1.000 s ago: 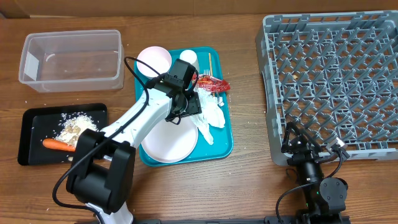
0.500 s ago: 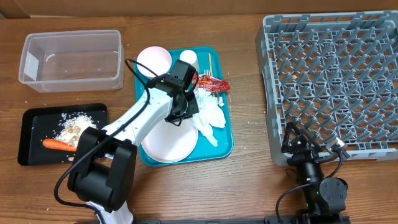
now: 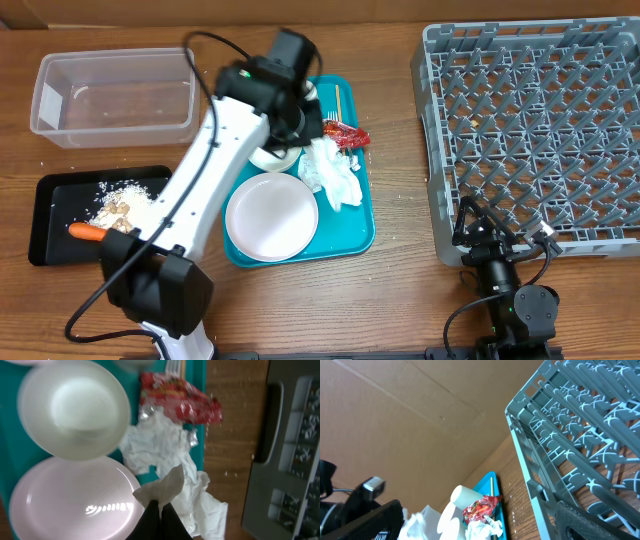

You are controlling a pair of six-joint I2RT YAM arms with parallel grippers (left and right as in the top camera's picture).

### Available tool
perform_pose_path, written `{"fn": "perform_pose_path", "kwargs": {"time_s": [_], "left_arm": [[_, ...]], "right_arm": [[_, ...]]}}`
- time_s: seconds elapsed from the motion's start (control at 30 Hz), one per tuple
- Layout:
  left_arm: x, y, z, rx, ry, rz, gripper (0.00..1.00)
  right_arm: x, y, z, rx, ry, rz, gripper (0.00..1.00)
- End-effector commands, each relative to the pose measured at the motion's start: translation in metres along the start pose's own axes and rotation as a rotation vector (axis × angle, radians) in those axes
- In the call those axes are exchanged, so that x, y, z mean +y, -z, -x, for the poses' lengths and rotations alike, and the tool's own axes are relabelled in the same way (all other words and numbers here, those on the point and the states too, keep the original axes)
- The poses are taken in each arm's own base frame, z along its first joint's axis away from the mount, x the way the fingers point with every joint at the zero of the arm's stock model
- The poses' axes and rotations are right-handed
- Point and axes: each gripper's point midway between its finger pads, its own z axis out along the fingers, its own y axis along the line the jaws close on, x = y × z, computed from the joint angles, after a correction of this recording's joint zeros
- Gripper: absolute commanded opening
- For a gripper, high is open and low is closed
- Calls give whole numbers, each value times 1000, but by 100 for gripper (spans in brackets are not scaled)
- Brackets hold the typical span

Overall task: Sort waste into correct bins and load items into the dishwasher rack
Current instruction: 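Carry the tissues left and drop them into the clear bin, then reach the left gripper back to the remaining tissues on the tray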

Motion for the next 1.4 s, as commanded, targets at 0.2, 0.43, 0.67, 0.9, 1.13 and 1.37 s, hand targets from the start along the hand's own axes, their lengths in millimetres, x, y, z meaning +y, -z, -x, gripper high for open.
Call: {"fn": "perform_pose_path", "kwargs": {"time_s": [0.2, 0.43, 0.67, 0.9, 1.13, 1.37], "left_arm": [[191, 76, 138, -422, 384, 145, 4], [298, 91, 159, -528, 565, 240, 99], [268, 78, 149, -422, 413, 113, 100], [103, 57, 92, -202, 87, -76, 89], [-8, -42, -12, 105, -118, -5, 96], [-47, -158, -83, 291, -161, 108, 90]], "right_arm": [[-1, 0, -2, 3, -4, 7, 100], [-1, 0, -2, 3, -4, 7, 100], [-1, 0, -2, 3, -4, 7, 100], [-1, 0, -2, 3, -4, 6, 100], [-1, 0, -2, 3, -4, 7, 100], [-1, 0, -2, 3, -4, 7, 100]]}}
